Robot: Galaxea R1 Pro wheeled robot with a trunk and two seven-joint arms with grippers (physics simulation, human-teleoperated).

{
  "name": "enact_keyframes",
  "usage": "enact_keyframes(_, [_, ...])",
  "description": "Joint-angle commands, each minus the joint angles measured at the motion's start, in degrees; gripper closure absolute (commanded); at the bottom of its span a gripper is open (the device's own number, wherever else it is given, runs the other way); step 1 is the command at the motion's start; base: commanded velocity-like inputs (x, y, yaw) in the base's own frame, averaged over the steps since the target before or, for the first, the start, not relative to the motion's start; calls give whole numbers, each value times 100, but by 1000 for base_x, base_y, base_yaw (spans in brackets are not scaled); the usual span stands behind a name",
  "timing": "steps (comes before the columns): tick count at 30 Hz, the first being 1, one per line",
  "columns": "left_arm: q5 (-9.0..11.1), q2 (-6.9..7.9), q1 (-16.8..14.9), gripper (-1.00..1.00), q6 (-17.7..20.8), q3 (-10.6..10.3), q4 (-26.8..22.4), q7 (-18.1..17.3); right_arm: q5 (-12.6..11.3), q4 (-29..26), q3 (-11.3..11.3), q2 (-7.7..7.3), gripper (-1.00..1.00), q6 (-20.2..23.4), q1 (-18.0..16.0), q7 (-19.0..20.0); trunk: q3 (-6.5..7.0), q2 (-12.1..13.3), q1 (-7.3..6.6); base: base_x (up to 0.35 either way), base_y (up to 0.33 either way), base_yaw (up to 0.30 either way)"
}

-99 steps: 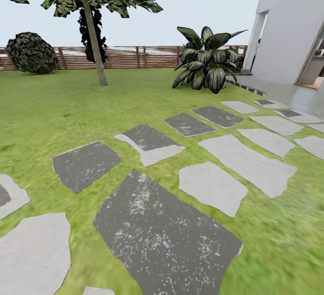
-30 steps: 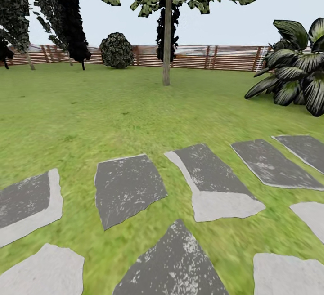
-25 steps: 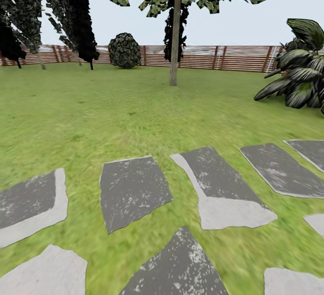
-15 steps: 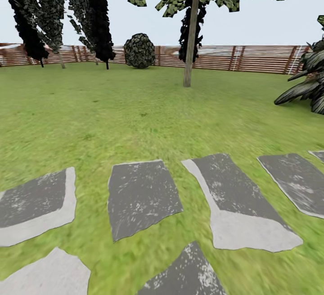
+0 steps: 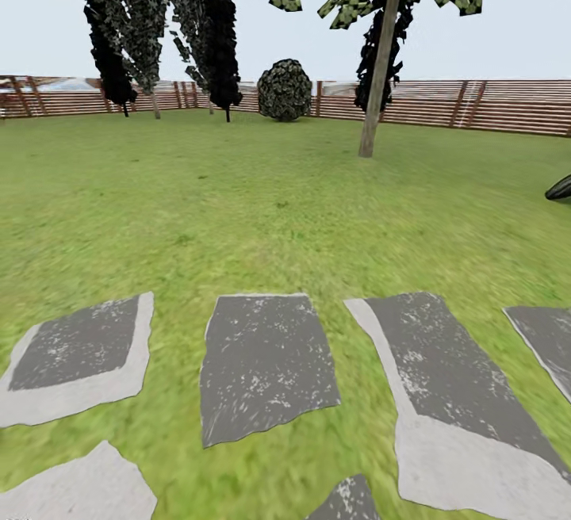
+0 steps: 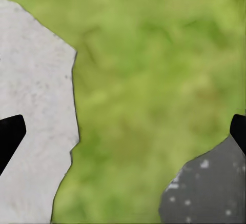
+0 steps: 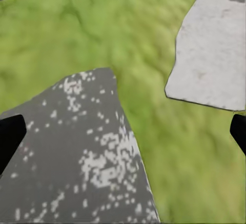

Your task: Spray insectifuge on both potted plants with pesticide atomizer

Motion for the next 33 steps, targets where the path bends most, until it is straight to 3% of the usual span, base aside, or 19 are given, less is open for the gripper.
enact_keyframes(1, [25,0,-4,-100,-19,-4,5,2,17,4,-16,2,-100,-17,-2,1,-5,-2,2,252,-238,277])
enact_keyframes(13, [45,0,-6,-100,-17,-2,3,3,17,4,-16,0,-100,-18,-2,1,-5,-2,2,171,-253,277])
enact_keyframes(33, [52,0,-6,-100,-15,-2,9,3,18,4,-16,2,-100,-19,-2,1,-5,-2,2,7,-15,277])
